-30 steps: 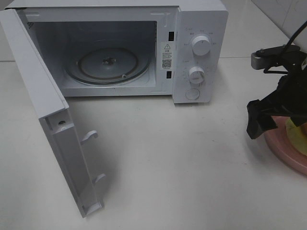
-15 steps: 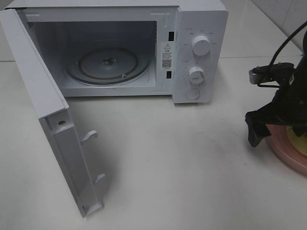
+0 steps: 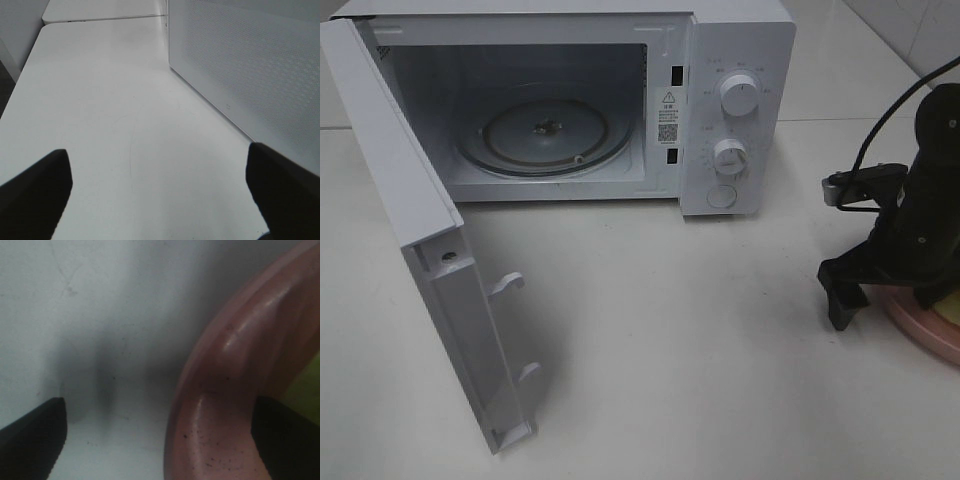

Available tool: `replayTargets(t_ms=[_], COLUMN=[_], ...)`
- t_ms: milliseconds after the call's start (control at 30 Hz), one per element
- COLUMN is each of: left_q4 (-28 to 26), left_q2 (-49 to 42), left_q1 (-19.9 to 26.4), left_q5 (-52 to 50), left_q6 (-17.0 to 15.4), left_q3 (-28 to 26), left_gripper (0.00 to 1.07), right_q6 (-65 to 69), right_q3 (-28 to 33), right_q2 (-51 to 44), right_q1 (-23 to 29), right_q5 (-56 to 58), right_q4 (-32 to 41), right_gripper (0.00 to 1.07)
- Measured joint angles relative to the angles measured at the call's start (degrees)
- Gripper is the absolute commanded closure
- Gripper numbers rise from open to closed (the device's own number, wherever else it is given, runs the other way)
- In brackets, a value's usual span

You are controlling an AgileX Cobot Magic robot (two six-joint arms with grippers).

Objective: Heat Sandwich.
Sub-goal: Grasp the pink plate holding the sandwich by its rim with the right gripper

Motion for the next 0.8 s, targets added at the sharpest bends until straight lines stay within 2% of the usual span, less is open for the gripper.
replayTargets(t_ms=[233, 333, 367, 400, 433, 500, 533, 567, 600, 633, 667, 733, 800], left_q4=[0.0, 0.0, 0.0, 0.0, 0.0, 0.0, 0.0, 0.0, 0.0, 0.0, 0.0, 0.0, 0.0], left_q2=[0.0, 0.0, 0.0, 0.0, 0.0, 0.0, 0.0, 0.0, 0.0, 0.0, 0.0, 0.0, 0.0], left_q1=[0.0, 0.0, 0.0, 0.0, 0.0, 0.0, 0.0, 0.0, 0.0, 0.0, 0.0, 0.0, 0.0], left_q5=[0.0, 0.0, 0.0, 0.0, 0.0, 0.0, 0.0, 0.0, 0.0, 0.0, 0.0, 0.0, 0.0], left_q6=[0.0, 0.0, 0.0, 0.0, 0.0, 0.0, 0.0, 0.0, 0.0, 0.0, 0.0, 0.0, 0.0], left_q3=[0.0, 0.0, 0.0, 0.0, 0.0, 0.0, 0.0, 0.0, 0.0, 0.0, 0.0, 0.0, 0.0], left_gripper=[0.17, 0.17, 0.17, 0.17, 0.17, 0.17, 0.17, 0.17, 0.17, 0.17, 0.17, 0.17, 0.17], right_q6=[0.06, 0.06, 0.06, 0.06, 0.74, 1.6, 1.6, 3.27, 4.18, 5.27, 5.27, 7.62, 8.65], right_q3=[-0.06, -0.06, -0.06, -0.06, -0.06, -0.06, -0.06, -0.06, -0.06, -0.06, -0.06, -0.17, -0.52], right_q2=[0.74, 0.74, 0.74, 0.74, 0.74, 0.74, 0.74, 0.74, 0.74, 0.74, 0.74, 0.69, 0.69], right_q1=[0.0, 0.0, 0.0, 0.0, 0.0, 0.0, 0.0, 0.0, 0.0, -0.06, -0.06, 0.06, 0.06], right_q5=[-0.11, -0.23, -0.23, -0.23, -0.29, -0.29, -0.29, -0.29, -0.29, -0.29, -0.29, -0.34, -0.57], right_q4=[-0.34, -0.63, -0.63, -0.92, -1.6, -2.69, -2.69, -4.35, -5.21, -5.9, -5.9, -7.16, -7.73], right_gripper=[0.19, 0.35, 0.35, 0.39, 0.51, 0.65, 0.65, 0.72, 0.86, 0.94, 0.94, 1.07, 1.07])
